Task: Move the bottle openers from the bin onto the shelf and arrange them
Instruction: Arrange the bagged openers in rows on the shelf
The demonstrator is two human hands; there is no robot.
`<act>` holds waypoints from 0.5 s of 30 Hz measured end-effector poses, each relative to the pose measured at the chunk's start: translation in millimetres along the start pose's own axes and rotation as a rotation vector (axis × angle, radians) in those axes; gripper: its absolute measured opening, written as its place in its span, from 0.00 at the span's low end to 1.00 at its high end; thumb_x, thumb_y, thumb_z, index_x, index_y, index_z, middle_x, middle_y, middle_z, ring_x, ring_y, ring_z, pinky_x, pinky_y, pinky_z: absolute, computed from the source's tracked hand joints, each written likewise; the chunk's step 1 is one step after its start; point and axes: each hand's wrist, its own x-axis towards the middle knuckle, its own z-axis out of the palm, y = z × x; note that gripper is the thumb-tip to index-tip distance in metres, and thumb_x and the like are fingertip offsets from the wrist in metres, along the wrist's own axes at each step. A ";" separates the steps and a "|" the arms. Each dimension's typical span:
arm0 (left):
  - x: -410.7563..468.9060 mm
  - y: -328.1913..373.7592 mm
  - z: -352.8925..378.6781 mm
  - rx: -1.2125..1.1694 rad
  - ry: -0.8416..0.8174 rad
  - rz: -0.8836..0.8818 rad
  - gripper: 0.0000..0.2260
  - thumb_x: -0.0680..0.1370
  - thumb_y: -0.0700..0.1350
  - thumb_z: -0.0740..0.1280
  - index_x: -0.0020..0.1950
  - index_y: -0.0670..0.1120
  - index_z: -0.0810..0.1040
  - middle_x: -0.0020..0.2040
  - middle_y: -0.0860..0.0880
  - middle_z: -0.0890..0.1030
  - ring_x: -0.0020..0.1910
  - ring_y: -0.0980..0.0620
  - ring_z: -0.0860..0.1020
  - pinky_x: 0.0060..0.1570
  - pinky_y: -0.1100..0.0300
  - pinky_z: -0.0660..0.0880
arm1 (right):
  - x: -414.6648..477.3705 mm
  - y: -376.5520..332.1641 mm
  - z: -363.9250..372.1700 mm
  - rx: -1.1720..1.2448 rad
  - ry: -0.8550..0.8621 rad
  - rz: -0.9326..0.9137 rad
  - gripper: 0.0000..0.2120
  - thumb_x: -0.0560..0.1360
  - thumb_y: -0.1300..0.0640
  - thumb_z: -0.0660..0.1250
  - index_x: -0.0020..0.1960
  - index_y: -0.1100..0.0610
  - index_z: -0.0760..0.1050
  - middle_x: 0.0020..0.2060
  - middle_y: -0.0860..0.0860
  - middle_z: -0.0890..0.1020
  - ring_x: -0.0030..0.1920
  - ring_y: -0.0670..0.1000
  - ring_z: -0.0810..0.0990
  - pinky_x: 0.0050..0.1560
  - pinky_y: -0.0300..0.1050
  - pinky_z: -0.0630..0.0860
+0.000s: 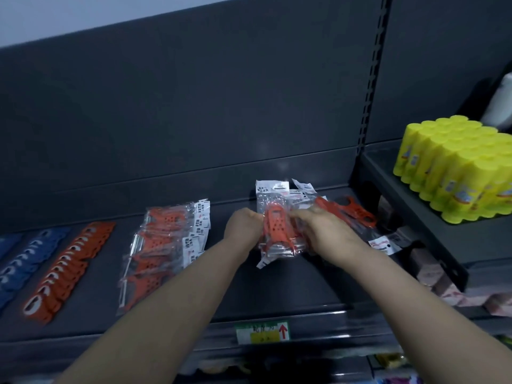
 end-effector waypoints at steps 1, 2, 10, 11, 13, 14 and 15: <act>0.2 -0.3 -3.5 0.018 0.018 0.002 0.15 0.77 0.38 0.61 0.29 0.45 0.73 0.34 0.43 0.78 0.34 0.47 0.75 0.37 0.52 0.74 | -1.0 1.1 -1.0 -0.030 0.022 0.014 0.27 0.75 0.62 0.62 0.70 0.41 0.66 0.62 0.49 0.74 0.64 0.54 0.73 0.60 0.46 0.70; 0.9 -1.1 -6.5 0.023 0.041 0.003 0.15 0.78 0.39 0.59 0.31 0.44 0.72 0.34 0.43 0.78 0.34 0.46 0.75 0.37 0.51 0.74 | -2.1 1.9 -1.7 -0.071 0.038 0.019 0.28 0.74 0.62 0.62 0.71 0.42 0.65 0.63 0.50 0.74 0.65 0.55 0.72 0.60 0.47 0.70; 2.5 -20.2 -24.9 -0.181 0.100 -0.118 0.14 0.81 0.51 0.61 0.51 0.40 0.75 0.38 0.46 0.79 0.33 0.52 0.76 0.28 0.59 0.71 | 1.4 -10.9 -0.3 -0.109 -0.086 -0.065 0.37 0.67 0.73 0.59 0.71 0.44 0.67 0.72 0.47 0.66 0.71 0.55 0.65 0.69 0.51 0.64; 1.9 -22.0 -26.6 -0.212 0.044 -0.136 0.16 0.79 0.53 0.65 0.53 0.39 0.76 0.40 0.46 0.80 0.33 0.52 0.77 0.28 0.61 0.71 | 2.4 -11.8 0.1 -0.108 -0.121 -0.078 0.38 0.67 0.73 0.59 0.71 0.44 0.68 0.71 0.48 0.67 0.70 0.55 0.66 0.69 0.49 0.65; -0.8 -24.2 -28.4 -0.224 -0.031 -0.145 0.19 0.74 0.49 0.73 0.57 0.40 0.74 0.47 0.45 0.82 0.40 0.50 0.81 0.34 0.57 0.77 | 4.6 -13.0 0.1 -0.120 -0.153 -0.101 0.37 0.68 0.73 0.60 0.70 0.44 0.68 0.68 0.50 0.69 0.69 0.55 0.67 0.67 0.46 0.66; -0.5 -26.2 -28.5 -0.204 -0.022 -0.127 0.20 0.72 0.45 0.75 0.59 0.41 0.72 0.50 0.44 0.81 0.44 0.48 0.82 0.40 0.54 0.80 | 5.8 -14.0 -0.4 -0.145 -0.158 -0.122 0.36 0.69 0.71 0.61 0.70 0.43 0.68 0.67 0.50 0.68 0.68 0.54 0.66 0.67 0.46 0.66; -0.5 -26.9 -28.6 -0.182 0.007 -0.096 0.21 0.72 0.43 0.76 0.60 0.42 0.72 0.51 0.45 0.80 0.46 0.48 0.82 0.45 0.52 0.81 | 7.3 -16.0 -1.0 -0.203 -0.164 -0.154 0.35 0.71 0.69 0.62 0.71 0.41 0.66 0.67 0.51 0.67 0.68 0.54 0.65 0.67 0.47 0.64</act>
